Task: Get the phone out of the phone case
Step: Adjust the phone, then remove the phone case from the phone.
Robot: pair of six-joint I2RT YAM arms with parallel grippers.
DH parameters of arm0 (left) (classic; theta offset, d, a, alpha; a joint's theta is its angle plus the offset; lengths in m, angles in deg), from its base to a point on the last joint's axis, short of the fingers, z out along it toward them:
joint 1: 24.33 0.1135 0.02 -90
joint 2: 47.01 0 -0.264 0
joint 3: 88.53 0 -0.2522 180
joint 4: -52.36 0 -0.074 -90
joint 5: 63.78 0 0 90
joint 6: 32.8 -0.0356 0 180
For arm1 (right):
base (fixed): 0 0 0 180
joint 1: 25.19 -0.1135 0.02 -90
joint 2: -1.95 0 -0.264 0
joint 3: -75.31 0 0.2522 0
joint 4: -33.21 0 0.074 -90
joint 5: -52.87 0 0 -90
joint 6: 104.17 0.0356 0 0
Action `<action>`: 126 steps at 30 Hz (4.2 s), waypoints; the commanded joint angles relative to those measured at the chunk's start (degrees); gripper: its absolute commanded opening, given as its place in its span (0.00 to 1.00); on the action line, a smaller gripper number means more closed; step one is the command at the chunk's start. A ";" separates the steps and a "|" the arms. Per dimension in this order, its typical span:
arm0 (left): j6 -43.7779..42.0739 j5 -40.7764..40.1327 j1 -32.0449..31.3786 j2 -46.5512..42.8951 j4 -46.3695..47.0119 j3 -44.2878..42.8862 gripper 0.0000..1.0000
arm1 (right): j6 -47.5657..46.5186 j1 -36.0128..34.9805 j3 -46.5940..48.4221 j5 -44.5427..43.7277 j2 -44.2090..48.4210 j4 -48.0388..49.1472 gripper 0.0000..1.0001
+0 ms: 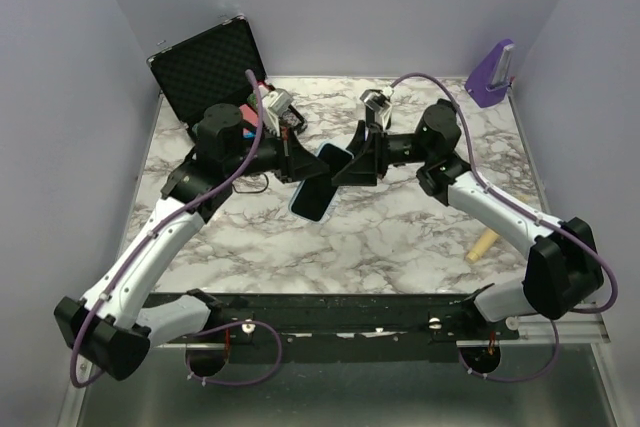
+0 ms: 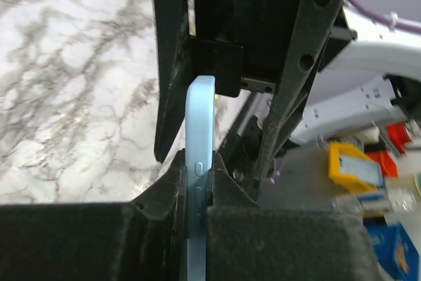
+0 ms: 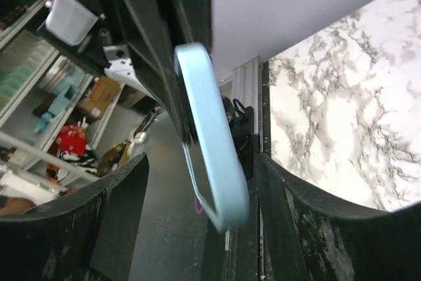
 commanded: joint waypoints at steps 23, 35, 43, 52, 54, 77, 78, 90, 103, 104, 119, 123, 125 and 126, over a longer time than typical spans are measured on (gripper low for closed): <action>30.98 -23.67 1.99 -14.69 27.03 13.97 0.00 | 23.74 -9.18 -13.58 -11.41 -2.23 42.62 0.16; 59.52 1.02 10.43 -6.87 36.94 17.48 0.00 | -14.40 -10.32 -5.34 -4.54 6.55 10.10 0.01; 73.60 7.09 10.43 -3.44 56.81 19.77 0.00 | -42.70 -12.69 4.52 -11.76 10.42 -25.92 0.01; 78.71 9.38 9.55 -2.03 62.01 20.83 0.00 | -47.10 -13.66 6.90 -11.40 10.25 -27.78 0.01; 79.67 9.39 8.85 -1.86 63.41 20.91 0.00 | -47.71 -13.57 7.77 -12.54 9.73 -27.95 0.01; 73.08 4.55 6.04 -1.42 65.69 21.00 0.00 | 4.65 -13.40 -6.46 -56.15 7.88 -15.57 0.01; 73.26 4.38 5.86 -1.24 66.14 21.09 0.00 | 5.54 -13.31 -6.29 -56.32 7.79 -15.56 0.02; 69.48 2.80 3.40 -1.86 61.75 21.44 0.00 | 14.74 -4.17 -10.35 -36.10 2.35 2.18 0.01; 46.46 -5.02 6.38 -3.53 37.05 12.65 0.00 | -17.74 -4.34 -7.07 -39.18 11.04 -37.79 0.56; 46.54 -5.46 7.17 -3.35 37.83 12.74 0.00 | -18.09 -4.34 -8.12 -39.18 12.52 -38.15 0.60; 43.29 -8.99 8.58 -0.36 36.35 11.95 0.00 | 7.26 -4.34 -10.76 -29.34 21.15 -13.33 0.53; 43.46 -9.42 8.58 -0.98 36.43 12.48 0.00 | 17.22 -4.26 -12.61 -24.69 19.49 -2.04 0.47; 43.64 -9.51 8.50 -1.33 36.52 12.83 0.00 | 21.00 -4.52 -14.27 -23.54 18.43 4.27 0.47; 43.64 -9.60 8.50 -1.50 36.43 12.92 0.00 | 21.80 -4.52 -14.89 -23.28 17.90 6.39 0.47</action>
